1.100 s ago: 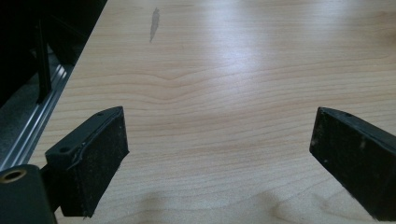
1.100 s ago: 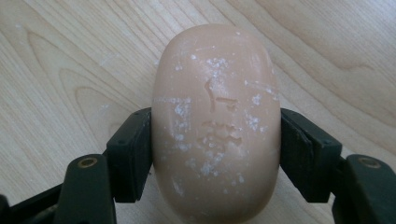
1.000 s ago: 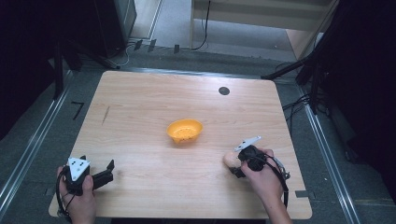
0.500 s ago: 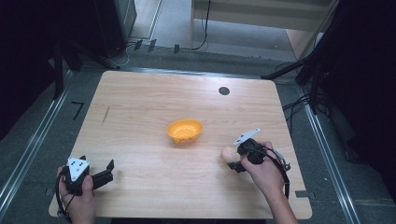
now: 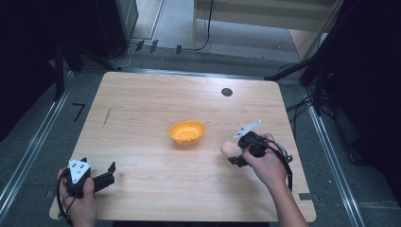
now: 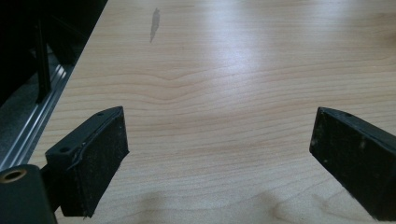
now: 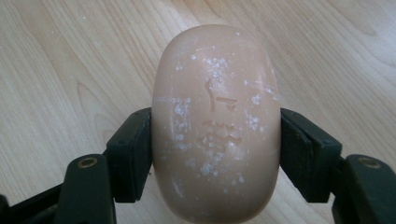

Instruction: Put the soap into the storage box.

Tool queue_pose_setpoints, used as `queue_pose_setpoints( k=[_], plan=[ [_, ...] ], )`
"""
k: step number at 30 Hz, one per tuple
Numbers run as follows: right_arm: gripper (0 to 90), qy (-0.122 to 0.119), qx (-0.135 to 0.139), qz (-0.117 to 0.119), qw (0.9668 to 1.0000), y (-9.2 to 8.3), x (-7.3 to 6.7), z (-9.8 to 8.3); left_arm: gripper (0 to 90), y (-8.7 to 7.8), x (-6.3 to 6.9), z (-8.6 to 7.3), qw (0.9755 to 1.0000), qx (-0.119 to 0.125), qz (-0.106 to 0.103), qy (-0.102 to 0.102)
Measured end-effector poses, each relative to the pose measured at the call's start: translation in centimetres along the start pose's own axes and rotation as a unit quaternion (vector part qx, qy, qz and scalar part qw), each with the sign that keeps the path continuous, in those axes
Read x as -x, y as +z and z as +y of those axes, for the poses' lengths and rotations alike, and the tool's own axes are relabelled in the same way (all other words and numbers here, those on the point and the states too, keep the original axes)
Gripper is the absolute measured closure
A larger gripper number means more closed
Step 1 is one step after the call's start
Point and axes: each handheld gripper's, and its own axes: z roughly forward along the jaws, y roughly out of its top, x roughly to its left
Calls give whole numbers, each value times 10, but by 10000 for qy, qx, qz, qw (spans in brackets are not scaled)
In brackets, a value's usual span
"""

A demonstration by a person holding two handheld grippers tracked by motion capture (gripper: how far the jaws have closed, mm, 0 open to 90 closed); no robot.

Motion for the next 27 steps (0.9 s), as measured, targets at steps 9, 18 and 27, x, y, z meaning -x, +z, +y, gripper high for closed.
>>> queue_pose_setpoints(
  k=[9, 18, 27],
  plan=[
    [334, -94, 108, 156, 9998, -8, 10, 11, 47, 0, 0, 0, 10000, -8, -1, 6],
    [334, -365, 196, 297, 9987, -12, 16, 24, 47, 0, 0, 0, 10000, -9, -23, -1],
    [334, -691, 145, 379, 9968, -10, 19, 40, 46, 1, -1, 0, 10000, -25, -36, -18]
  ],
)
